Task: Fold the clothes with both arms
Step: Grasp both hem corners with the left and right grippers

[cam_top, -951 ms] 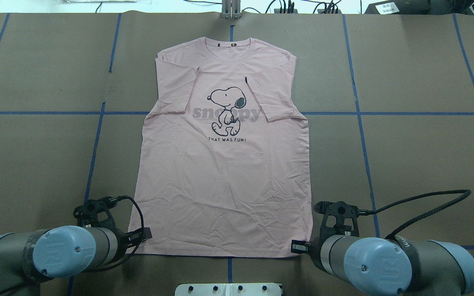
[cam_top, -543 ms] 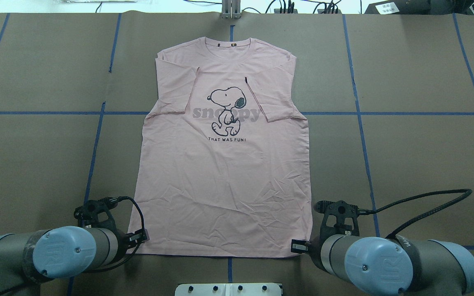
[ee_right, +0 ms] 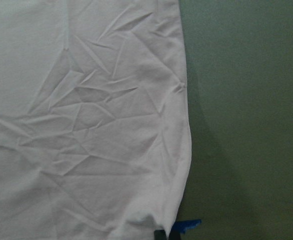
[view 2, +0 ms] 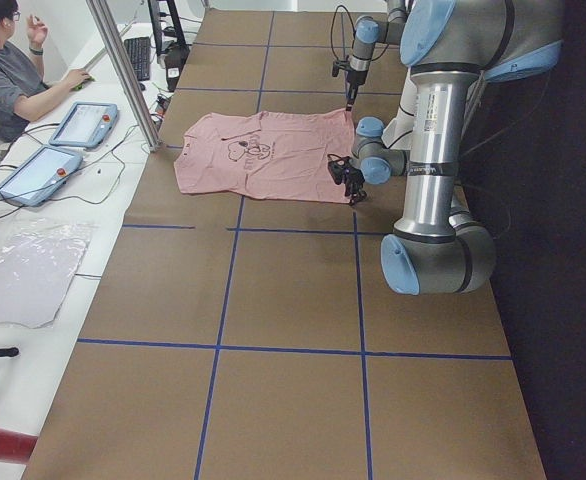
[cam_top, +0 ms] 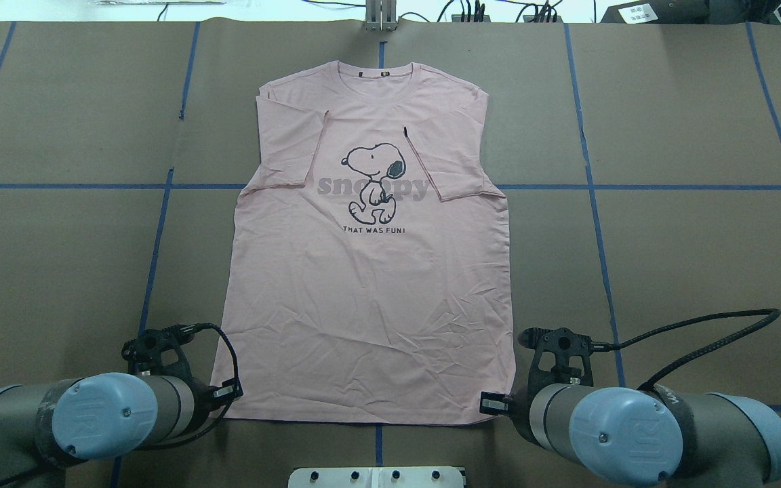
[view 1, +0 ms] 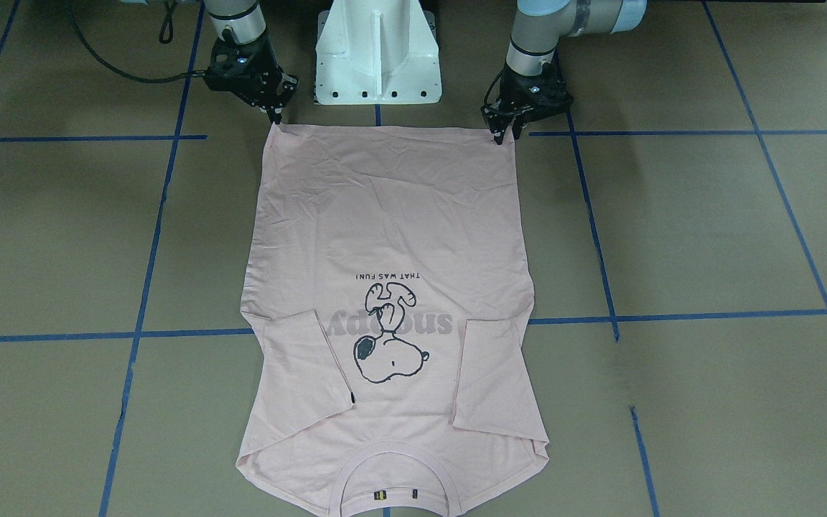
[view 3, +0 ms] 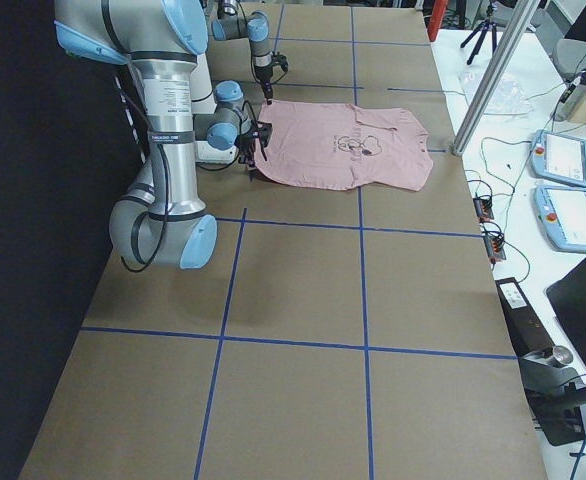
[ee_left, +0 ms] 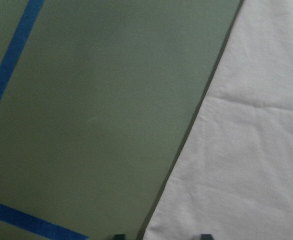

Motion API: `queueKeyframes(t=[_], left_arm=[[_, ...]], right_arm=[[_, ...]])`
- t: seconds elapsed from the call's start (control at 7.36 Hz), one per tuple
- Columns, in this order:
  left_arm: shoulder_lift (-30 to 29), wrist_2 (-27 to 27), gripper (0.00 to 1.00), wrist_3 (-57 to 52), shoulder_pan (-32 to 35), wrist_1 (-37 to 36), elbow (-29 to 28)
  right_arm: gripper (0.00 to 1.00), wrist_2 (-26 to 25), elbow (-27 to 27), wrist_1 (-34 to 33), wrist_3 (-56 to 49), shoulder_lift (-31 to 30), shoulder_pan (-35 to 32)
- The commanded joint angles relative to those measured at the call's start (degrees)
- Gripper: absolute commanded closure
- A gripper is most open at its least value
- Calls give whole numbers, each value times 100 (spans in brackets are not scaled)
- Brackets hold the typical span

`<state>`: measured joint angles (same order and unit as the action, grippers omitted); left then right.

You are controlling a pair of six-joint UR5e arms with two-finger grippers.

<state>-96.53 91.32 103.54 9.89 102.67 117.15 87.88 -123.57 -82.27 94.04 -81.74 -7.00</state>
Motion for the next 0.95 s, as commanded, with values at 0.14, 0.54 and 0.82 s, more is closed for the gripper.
queueKeyframes(t=[0.14,0.54,0.82], left_arm=[[-6,-9,81,8,-109,-10,44],[11,-141,100,-9,-163,-62,297],[-23,-115,100,-9,-206,-763,973]], right_arm=[[100,18,-44,0,0,-9,-12],[100,53,-97,0,0,-35,-38],[100,79,-333,-52,0,-105,-56]])
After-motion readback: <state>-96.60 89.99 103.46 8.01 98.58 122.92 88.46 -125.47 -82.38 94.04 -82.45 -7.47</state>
